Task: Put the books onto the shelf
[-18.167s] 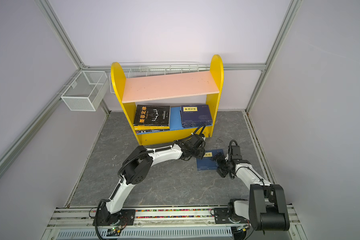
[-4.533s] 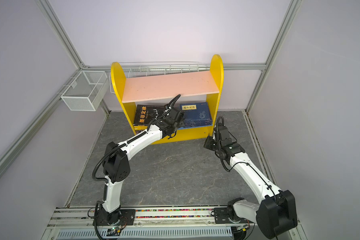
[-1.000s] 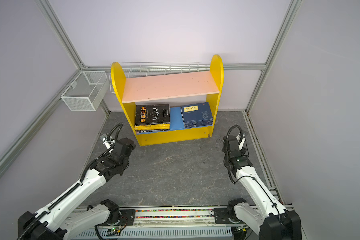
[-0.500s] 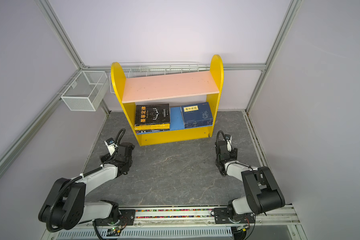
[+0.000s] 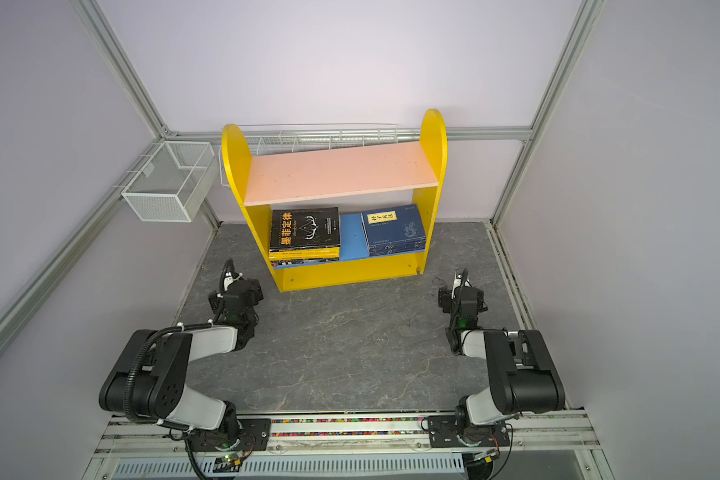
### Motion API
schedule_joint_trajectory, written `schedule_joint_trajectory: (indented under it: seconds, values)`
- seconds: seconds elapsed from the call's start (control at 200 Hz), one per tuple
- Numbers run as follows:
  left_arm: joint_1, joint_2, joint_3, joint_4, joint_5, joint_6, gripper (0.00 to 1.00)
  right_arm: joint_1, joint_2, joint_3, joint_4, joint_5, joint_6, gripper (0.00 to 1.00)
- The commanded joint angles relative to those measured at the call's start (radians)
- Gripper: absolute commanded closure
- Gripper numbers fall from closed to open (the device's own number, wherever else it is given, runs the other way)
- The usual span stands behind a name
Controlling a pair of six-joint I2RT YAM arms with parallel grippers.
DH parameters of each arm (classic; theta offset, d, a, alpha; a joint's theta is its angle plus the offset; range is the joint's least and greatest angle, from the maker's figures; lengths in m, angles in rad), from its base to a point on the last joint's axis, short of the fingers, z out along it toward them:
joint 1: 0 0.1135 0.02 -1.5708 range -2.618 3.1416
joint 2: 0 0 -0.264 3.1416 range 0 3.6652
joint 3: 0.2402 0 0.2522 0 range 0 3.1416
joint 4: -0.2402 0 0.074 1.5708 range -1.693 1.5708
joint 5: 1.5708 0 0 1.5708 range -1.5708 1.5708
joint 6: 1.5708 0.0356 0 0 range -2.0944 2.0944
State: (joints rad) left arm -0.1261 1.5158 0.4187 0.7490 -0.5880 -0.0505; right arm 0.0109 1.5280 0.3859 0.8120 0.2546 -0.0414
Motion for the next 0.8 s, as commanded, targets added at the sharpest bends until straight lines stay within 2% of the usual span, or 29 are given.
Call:
schedule_joint_trajectory:
  seconds: [0.0,0.04,0.06,0.135,0.235,0.36,0.45,0.55,0.62,0.795]
  values:
    - [0.043,0.046,-0.084,0.298,0.199,0.006,0.01,-0.023,0.0,0.007,0.028,-0.194,0.011,0.12]
    - [0.055,-0.015,-0.027,0.072,0.209,-0.042,0.01,-0.022,0.018,-0.007,0.091,-0.194,0.008,0.12]
    - [0.064,-0.016,-0.002,0.016,0.208,-0.051,0.01,-0.021,0.015,-0.006,0.086,-0.19,0.007,0.12]
    - [0.058,0.05,-0.053,0.241,0.201,-0.007,0.01,-0.007,0.006,-0.006,0.067,-0.152,0.004,0.12]
    - [0.059,-0.005,-0.011,0.057,0.199,-0.043,0.01,-0.003,-0.001,-0.008,0.062,-0.142,0.004,0.12]
    - [0.059,0.045,-0.049,0.221,0.201,-0.012,0.01,-0.002,0.001,-0.008,0.065,-0.146,0.003,0.12]
    - [0.059,0.02,-0.034,0.137,0.202,-0.027,0.01,-0.003,0.006,-0.007,0.071,-0.146,0.003,0.12]
    - [0.059,0.042,-0.048,0.211,0.202,-0.013,0.01,-0.01,0.003,-0.001,0.057,-0.162,0.006,0.12]
    - [0.059,0.03,-0.042,0.172,0.203,-0.021,0.01,-0.011,0.004,0.001,0.053,-0.166,0.005,0.12]
    - [0.059,0.038,-0.046,0.197,0.202,-0.017,0.01,-0.025,0.006,0.008,0.041,-0.201,0.009,0.12]
